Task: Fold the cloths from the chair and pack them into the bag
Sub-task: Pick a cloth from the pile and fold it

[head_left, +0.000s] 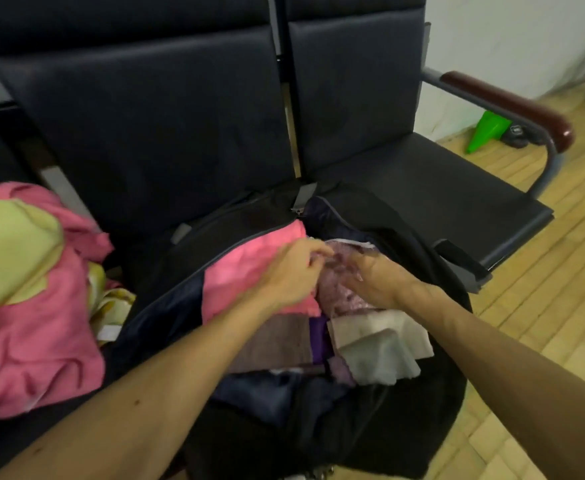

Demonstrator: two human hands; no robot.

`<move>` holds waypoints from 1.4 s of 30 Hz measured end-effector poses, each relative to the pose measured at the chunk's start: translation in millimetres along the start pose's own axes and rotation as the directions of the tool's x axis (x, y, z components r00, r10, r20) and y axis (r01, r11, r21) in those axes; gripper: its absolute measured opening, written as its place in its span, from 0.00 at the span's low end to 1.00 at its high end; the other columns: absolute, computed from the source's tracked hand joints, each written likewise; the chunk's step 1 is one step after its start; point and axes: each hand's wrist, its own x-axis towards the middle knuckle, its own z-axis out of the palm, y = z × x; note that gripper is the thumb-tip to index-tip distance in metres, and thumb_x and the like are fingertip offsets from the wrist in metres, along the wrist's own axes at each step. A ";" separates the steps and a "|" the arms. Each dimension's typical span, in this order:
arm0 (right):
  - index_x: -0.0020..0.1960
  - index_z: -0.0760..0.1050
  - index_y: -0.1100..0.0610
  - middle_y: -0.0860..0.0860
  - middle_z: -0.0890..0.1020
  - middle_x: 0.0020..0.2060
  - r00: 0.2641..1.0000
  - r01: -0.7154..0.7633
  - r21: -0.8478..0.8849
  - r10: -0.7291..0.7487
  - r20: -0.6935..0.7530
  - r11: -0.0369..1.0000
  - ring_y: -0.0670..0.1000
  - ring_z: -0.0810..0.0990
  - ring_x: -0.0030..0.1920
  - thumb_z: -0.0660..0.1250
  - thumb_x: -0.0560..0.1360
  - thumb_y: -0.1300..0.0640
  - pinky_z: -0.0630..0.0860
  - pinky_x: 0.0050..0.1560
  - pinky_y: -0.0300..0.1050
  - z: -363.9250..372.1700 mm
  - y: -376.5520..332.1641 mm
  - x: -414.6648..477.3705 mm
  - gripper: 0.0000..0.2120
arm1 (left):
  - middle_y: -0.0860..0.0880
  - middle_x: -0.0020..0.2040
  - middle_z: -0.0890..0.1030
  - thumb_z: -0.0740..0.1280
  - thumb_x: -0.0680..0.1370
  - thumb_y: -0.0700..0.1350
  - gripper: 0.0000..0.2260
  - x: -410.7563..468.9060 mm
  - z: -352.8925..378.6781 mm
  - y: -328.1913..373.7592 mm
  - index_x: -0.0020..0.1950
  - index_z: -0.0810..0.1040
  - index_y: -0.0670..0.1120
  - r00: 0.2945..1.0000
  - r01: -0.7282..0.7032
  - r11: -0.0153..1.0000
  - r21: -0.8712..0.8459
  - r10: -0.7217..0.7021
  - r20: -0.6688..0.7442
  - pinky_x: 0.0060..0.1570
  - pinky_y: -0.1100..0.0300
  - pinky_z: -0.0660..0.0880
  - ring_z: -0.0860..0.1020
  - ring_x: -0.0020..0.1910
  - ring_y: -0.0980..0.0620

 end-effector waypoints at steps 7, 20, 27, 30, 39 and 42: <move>0.51 0.82 0.52 0.48 0.86 0.47 0.940 0.250 0.457 -0.101 -0.326 0.853 0.49 0.83 0.48 0.68 0.77 0.50 0.76 0.55 0.46 28.3 -147.3 -110.0 0.08 | 0.53 0.32 0.80 0.67 0.74 0.49 0.03 -165.6 -138.3 -15.3 0.41 0.79 0.54 0.870 0.130 0.990 -0.054 -0.141 -0.472 0.38 0.56 0.77 0.80 0.33 0.51; 0.58 0.78 0.48 0.44 0.83 0.49 0.960 0.165 0.640 -0.271 0.070 0.750 0.45 0.81 0.50 0.70 0.76 0.53 0.77 0.57 0.44 213.1 -380.2 -131.0 0.11 | 0.50 0.44 0.84 0.69 0.77 0.48 0.03 -414.9 -220.1 -174.1 0.46 0.82 0.51 0.489 0.815 0.579 -0.003 -0.690 -0.534 0.48 0.51 0.80 0.81 0.44 0.50; 0.68 0.74 0.57 0.53 0.77 0.65 0.921 0.386 0.382 -0.375 -0.108 0.840 0.54 0.76 0.64 0.64 0.79 0.64 0.73 0.64 0.48 227.5 -455.8 -66.9 0.19 | 0.48 0.49 0.81 0.62 0.82 0.46 0.08 -401.2 -243.6 -227.7 0.54 0.80 0.46 0.559 0.756 0.652 0.062 -0.593 -0.580 0.49 0.50 0.78 0.79 0.48 0.48; 0.72 0.69 0.57 0.54 0.75 0.67 0.932 0.359 0.293 -0.353 -0.075 0.886 0.54 0.75 0.66 0.62 0.78 0.64 0.71 0.65 0.48 235.9 -471.0 -48.6 0.22 | 0.46 0.61 0.77 0.60 0.82 0.43 0.16 -379.5 -240.5 -232.9 0.69 0.75 0.48 0.670 0.631 0.769 0.107 -0.470 -0.575 0.56 0.49 0.76 0.76 0.59 0.47; 0.52 0.81 0.53 0.50 0.84 0.49 0.898 0.375 0.203 -0.408 0.164 0.905 0.51 0.82 0.49 0.64 0.78 0.56 0.79 0.51 0.50 246.2 -469.2 -46.3 0.08 | 0.47 0.62 0.71 0.63 0.82 0.48 0.15 -375.8 -241.0 -257.7 0.69 0.75 0.51 0.825 0.550 0.780 0.299 -0.449 -0.343 0.57 0.51 0.75 0.71 0.62 0.46; 0.46 0.77 0.54 0.48 0.81 0.43 0.871 0.430 0.156 -0.455 0.188 0.889 0.51 0.79 0.43 0.63 0.75 0.58 0.75 0.42 0.47 237.3 -463.0 -58.2 0.05 | 0.47 0.62 0.71 0.63 0.81 0.48 0.13 -382.1 -240.8 -250.7 0.65 0.77 0.48 0.835 0.538 0.761 0.363 -0.424 -0.351 0.53 0.56 0.72 0.70 0.63 0.46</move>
